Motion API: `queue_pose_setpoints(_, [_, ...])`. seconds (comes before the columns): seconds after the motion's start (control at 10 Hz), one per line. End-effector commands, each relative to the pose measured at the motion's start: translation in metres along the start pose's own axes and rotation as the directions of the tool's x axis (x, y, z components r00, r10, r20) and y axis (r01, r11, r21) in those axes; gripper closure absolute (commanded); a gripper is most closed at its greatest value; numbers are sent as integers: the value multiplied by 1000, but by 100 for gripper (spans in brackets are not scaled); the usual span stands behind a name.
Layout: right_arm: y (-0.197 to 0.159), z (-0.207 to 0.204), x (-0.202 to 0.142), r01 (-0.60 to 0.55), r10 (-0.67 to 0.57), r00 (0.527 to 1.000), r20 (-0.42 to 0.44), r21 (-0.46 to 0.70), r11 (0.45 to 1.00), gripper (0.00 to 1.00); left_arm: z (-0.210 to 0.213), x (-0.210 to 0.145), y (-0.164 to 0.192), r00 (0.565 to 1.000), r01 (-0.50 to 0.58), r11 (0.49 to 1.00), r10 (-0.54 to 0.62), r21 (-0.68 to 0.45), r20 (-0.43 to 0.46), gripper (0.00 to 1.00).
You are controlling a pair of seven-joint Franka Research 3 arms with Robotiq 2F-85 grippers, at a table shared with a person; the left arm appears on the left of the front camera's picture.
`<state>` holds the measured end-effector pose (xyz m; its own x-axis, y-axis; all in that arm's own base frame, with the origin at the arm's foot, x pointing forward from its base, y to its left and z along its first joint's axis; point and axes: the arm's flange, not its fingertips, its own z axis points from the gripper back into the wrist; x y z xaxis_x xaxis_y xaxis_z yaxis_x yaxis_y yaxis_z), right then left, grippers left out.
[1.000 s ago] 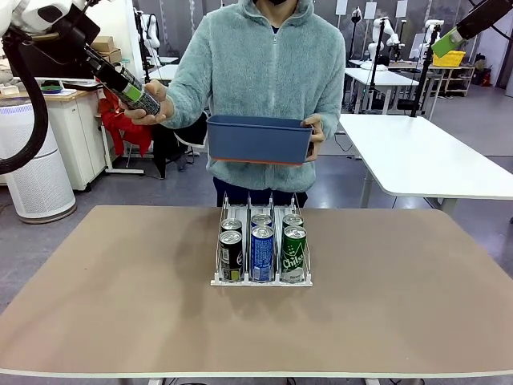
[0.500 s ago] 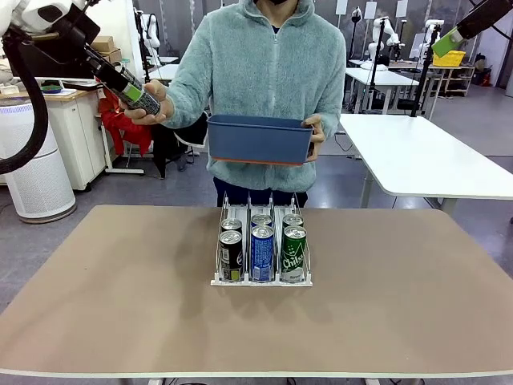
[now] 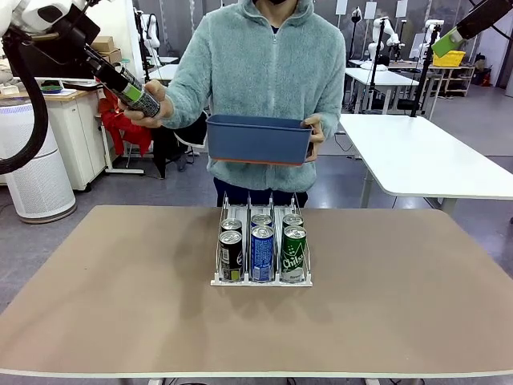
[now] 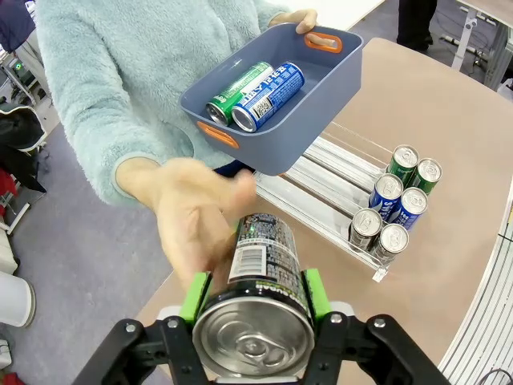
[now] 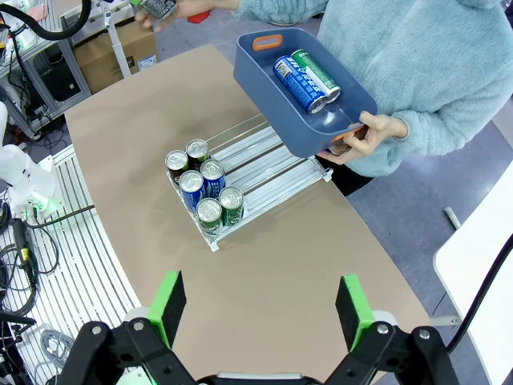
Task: Fill the beverage cans into the dispenser.
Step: Place the picked Pepsi coke in the line of the Automatic Can Dispenser with the same cans.
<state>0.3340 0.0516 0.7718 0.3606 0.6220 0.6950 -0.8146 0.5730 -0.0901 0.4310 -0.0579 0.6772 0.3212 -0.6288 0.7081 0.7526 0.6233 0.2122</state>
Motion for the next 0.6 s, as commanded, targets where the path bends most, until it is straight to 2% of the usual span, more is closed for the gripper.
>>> queue_pose_setpoints(0.0, [-1, -1, 0, 1, -1, 1000, 5, -7, 1000, 0, 2, -1, 1, 1000, -1, 1000, 1, 2, 2, 100])
queue_pose_setpoints(0.5, [-1, -1, 0, 1, -1, 1000, 5, -7, 1000, 0, 2, -1, 1, 1000, -1, 1000, 1, 2, 2, 100])
